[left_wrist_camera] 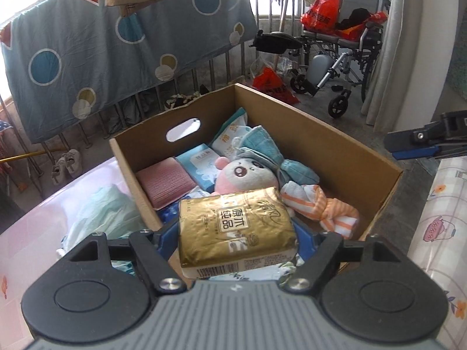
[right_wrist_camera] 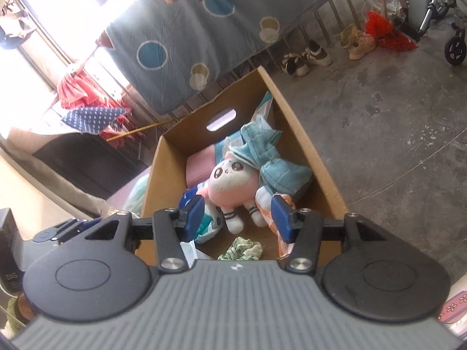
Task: Organize soft objects
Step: 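Open the right tool over the box while the left tool holds the gold package above it, then lower the gold package into the box and open the left tool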
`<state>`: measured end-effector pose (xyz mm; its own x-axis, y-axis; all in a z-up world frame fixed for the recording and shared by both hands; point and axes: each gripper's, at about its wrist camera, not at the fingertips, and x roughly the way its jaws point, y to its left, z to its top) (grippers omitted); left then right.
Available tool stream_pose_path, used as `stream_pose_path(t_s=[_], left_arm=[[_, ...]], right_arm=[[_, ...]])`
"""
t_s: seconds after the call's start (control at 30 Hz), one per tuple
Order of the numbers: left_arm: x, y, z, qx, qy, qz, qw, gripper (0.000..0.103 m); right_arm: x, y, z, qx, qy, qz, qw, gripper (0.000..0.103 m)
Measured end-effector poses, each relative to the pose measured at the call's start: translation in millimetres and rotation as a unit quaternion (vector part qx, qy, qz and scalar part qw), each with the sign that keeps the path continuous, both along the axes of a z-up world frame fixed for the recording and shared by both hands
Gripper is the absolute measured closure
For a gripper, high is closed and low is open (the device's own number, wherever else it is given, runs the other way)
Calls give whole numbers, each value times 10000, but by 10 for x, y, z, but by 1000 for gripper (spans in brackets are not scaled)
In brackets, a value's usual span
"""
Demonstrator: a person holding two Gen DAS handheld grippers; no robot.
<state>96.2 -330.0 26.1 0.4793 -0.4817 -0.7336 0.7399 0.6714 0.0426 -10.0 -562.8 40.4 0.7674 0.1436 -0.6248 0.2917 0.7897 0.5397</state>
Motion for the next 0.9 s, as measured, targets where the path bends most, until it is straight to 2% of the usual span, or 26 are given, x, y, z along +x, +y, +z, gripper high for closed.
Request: stream_pose_path(t_s=[0.17,0.27,0.4,0.5,0.73,0.9], left_arm=[[76,-587,-123,253,228,-639,9974,24],[68,-939,-230,524,138,-910,9944,24],[23,-1201,-373,789,123,-1171,9899,24],[34,-1291,-505,940,259,-1167,9884,24],[247,-1307,-693,1052,940,-850,9863,19],[267,-1115,-507,863,798,-629,9911,19]], right_arm=[[-411,-159,167,-91,-323,-437,9985,48],[-600,-253,172,-51,-385,-629,9973,47],[-742,-334,97,-9,-344,-789,9963,47],[-790,-401,11,43,-292,-811,9963,46],[-763,-467,-196,246,-178,-884,9956,46],[-739,-386,-182,252,-191,-815,9962,45]])
